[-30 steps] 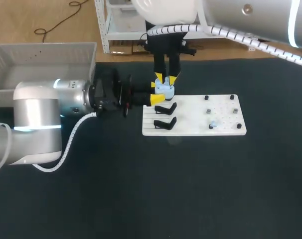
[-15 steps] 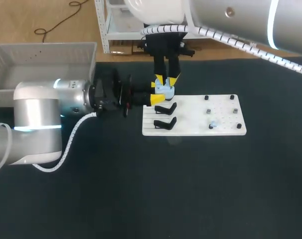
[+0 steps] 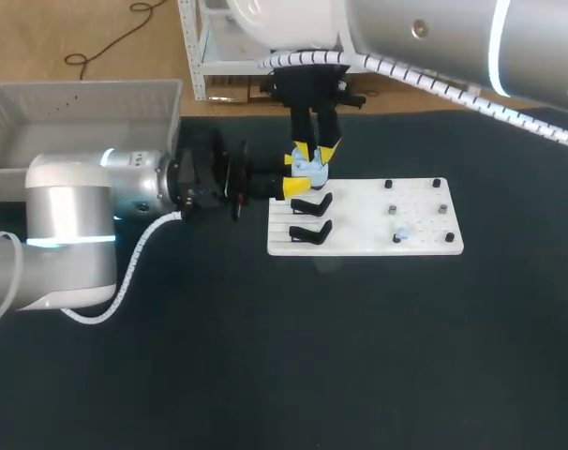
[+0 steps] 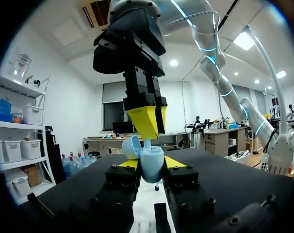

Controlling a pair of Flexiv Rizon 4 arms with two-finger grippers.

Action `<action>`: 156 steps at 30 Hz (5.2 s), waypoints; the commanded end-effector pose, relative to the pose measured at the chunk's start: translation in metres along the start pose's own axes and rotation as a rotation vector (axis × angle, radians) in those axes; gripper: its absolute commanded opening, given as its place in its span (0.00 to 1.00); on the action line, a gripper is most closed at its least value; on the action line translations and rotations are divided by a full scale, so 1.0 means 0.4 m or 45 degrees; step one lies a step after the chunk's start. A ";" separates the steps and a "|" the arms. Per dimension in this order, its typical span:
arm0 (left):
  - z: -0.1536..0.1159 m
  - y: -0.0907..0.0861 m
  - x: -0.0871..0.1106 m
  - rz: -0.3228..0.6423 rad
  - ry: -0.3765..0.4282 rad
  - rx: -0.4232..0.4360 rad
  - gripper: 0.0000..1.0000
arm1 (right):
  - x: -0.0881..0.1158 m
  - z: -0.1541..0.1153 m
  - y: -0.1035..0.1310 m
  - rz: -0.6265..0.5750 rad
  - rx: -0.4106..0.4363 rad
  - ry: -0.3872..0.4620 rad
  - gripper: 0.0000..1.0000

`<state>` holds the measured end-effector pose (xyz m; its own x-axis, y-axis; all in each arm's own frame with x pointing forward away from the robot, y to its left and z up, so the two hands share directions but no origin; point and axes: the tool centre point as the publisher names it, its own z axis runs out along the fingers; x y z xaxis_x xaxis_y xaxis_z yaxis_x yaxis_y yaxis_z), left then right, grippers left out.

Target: Pick up each earbud case from the left stands, insert the matching earbuds, close the lid, and place the case in the box.

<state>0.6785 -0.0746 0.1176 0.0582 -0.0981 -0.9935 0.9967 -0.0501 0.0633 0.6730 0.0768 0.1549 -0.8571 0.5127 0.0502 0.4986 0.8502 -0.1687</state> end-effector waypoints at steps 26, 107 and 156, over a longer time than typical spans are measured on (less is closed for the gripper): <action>0.000 0.000 0.002 0.003 -0.001 -0.001 0.00 | 0.043 -0.019 -0.050 -0.004 -0.103 -0.076 0.63; 0.000 0.000 0.002 0.003 -0.001 -0.001 0.00 | -0.133 0.387 -0.256 -0.349 -0.344 -0.253 0.29; 0.000 0.000 0.002 0.003 -0.001 -0.001 0.00 | -0.097 0.289 -0.280 -0.248 -0.268 -0.249 0.00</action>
<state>0.6790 -0.0746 0.1172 0.0588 -0.0990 -0.9933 0.9966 -0.0513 0.0641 0.6453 -0.0512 0.0466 -0.9406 0.3192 -0.1157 0.3172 0.9477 0.0357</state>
